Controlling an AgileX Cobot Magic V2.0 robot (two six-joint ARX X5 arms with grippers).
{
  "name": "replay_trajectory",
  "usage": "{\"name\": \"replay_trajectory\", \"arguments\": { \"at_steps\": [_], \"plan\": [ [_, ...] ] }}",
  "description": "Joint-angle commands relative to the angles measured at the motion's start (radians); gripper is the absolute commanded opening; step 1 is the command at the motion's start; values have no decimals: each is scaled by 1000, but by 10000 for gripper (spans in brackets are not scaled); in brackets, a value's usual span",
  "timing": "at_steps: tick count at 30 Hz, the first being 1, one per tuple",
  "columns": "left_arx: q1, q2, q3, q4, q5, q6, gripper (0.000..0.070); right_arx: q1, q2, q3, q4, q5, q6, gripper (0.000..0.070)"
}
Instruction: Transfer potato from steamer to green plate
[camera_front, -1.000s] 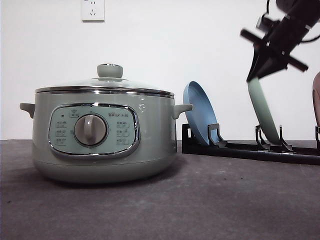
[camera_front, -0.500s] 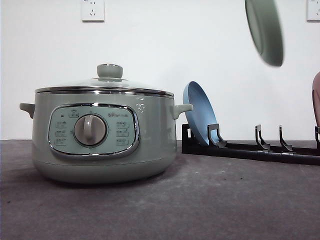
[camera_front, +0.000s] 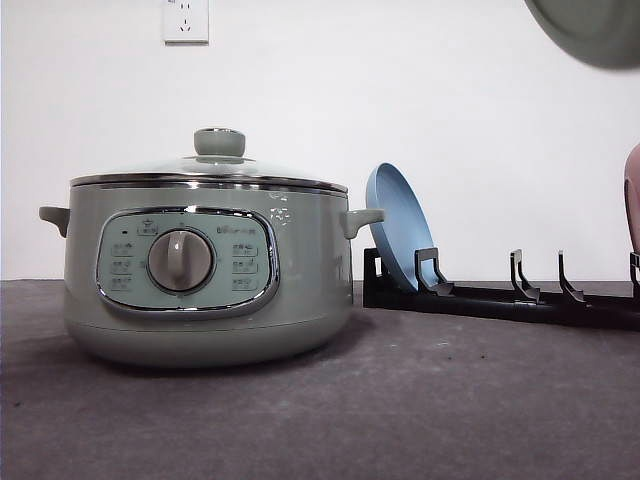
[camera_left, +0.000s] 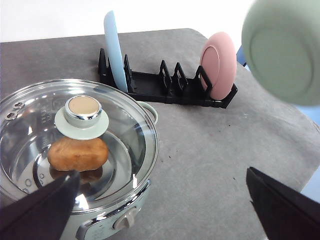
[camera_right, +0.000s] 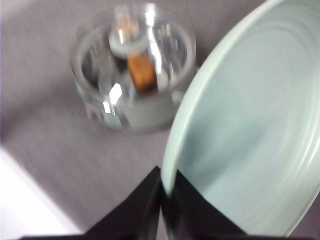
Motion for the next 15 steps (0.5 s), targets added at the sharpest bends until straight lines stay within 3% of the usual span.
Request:
{"name": "replay_trajectory", "arguments": {
  "at_steps": [1, 9, 15],
  "plan": [
    [-5, 5, 24, 14, 4, 14, 676, 49, -13, -40, -4, 58, 23, 6],
    [-5, 6, 24, 19, 4, 14, 676, 256, -16, -320, 11, 170, 102, 6],
    [-5, 6, 24, 19, 4, 14, 676, 420, 56, -448, 53, 292, 156, 6]
  ]
}}
